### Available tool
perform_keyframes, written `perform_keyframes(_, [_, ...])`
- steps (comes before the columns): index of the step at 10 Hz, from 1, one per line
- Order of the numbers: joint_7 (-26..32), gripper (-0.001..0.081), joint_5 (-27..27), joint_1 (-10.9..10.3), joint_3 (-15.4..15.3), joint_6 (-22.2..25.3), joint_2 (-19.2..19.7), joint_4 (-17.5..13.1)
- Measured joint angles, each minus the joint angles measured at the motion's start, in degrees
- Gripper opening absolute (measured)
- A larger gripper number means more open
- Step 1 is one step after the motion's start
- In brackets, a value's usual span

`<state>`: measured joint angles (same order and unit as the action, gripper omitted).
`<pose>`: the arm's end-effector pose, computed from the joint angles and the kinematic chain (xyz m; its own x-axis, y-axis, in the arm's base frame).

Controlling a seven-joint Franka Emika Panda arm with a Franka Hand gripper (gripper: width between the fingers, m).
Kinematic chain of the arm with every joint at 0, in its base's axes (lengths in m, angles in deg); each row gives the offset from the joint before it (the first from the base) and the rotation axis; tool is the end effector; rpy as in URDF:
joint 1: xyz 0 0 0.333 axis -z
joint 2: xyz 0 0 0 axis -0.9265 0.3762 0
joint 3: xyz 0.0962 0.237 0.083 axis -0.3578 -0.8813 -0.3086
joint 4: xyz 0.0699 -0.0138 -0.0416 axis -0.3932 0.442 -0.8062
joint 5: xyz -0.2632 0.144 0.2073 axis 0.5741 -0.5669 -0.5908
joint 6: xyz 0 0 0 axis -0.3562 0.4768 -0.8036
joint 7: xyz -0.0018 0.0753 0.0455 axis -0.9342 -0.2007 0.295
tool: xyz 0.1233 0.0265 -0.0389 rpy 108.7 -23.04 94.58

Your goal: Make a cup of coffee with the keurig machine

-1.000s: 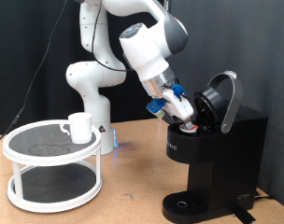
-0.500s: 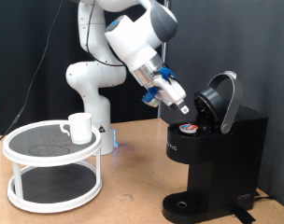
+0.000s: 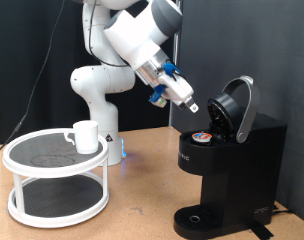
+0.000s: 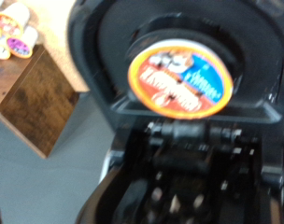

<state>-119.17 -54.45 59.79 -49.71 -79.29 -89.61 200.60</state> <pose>0.4628 0.0285 0.3987 -0.6810 -0.3716 -0.6310 -0.6516 0.7007 0.2906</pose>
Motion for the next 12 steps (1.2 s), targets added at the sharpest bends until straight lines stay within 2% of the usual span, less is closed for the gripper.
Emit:
perform_keyframes(5, [-0.59, 0.0734, 3.25, 1.31, 2.65, 8.62, 1.24, -7.12])
perform_keyframes(7, [-0.50, 0.0734, 3.28, 1.52, 3.42, 9.34, 2.05, -8.66])
perform_keyframes(9, [-0.49, 0.0734, 3.28, 1.68, 3.49, 9.34, 2.43, -8.89])
perform_keyframes(10, [0.97, 0.0734, -0.18, 1.47, 3.50, 9.34, 2.36, -8.90])
perform_keyframes(12, [4.57, 0.0734, -10.59, 0.06, 3.37, 9.60, 2.23, -10.10])
